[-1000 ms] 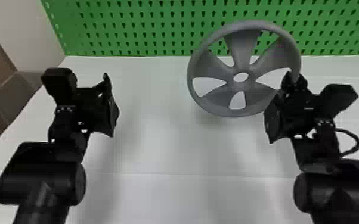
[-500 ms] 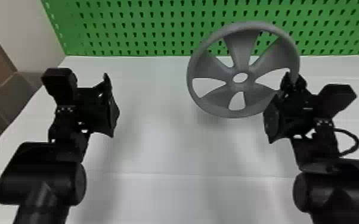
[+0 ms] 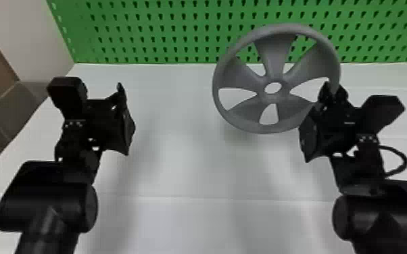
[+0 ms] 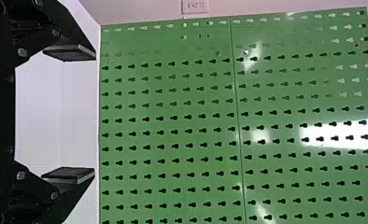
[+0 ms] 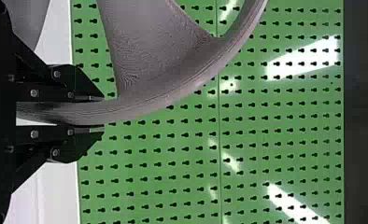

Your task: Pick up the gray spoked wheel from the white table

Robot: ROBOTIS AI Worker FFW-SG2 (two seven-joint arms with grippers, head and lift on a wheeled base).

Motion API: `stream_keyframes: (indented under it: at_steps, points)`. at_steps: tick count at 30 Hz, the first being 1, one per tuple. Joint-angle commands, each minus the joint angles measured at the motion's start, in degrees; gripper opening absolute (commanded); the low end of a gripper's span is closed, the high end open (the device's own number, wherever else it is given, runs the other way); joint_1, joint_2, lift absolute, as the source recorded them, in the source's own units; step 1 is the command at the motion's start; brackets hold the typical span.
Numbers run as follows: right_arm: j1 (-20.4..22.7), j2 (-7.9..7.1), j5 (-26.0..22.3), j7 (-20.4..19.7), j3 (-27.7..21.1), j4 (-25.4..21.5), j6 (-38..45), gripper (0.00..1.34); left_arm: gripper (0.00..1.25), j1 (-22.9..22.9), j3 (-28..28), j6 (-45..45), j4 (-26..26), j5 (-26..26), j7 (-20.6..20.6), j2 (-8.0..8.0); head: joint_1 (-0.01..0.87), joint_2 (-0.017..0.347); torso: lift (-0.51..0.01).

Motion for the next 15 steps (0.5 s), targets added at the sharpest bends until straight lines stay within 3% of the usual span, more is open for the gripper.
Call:
stream_keyframes:
  at_steps: [1,15]
  points:
    - [0.02,0.05,-0.04,0.04,0.05,0.00,0.15,0.22,0.87,0.00,0.06,0.00,0.00,0.05,0.01,0.00,0.779,0.095,-0.090]
    - [-0.06,0.00,-0.13,0.04,0.14,0.00,0.41,0.22,0.87,0.00,-0.03,0.00,0.00,0.05,0.01,0.00,0.779,0.095,-0.090]
